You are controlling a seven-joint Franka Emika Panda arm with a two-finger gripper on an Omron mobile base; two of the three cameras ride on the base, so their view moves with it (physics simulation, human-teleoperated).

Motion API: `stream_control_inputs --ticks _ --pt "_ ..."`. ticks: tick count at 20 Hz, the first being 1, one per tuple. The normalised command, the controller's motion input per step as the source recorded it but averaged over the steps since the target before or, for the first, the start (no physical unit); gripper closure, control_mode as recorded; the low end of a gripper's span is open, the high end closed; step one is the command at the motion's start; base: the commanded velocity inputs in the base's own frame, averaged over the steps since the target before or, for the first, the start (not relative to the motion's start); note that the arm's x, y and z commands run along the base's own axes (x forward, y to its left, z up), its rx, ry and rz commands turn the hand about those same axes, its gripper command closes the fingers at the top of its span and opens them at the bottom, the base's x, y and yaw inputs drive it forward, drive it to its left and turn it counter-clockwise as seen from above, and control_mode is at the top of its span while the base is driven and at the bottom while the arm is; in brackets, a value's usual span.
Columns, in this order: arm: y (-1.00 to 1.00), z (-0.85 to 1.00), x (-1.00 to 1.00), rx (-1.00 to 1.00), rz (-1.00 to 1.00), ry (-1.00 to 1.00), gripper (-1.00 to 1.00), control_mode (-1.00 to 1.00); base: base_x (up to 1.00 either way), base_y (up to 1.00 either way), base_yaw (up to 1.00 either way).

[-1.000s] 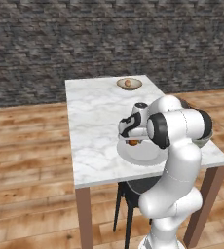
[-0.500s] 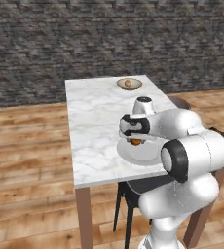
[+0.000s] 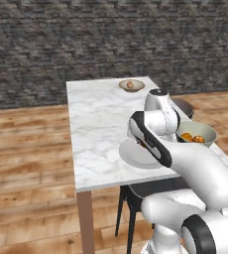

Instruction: Take the fruits from the plate on the dining counter and place two fruits in each bowl.

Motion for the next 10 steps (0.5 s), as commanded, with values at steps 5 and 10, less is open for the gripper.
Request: stream_control_inputs --ticks 5,10 --pt "-0.04 0.89 -1.00 0.00 -0.01 0.12 1.00 -1.00 0.00 0.00 0.00" --pt "0.00 0.46 -1.00 -0.04 0.00 0.15 1.00 -1.00 0.00 0.00 0.00"
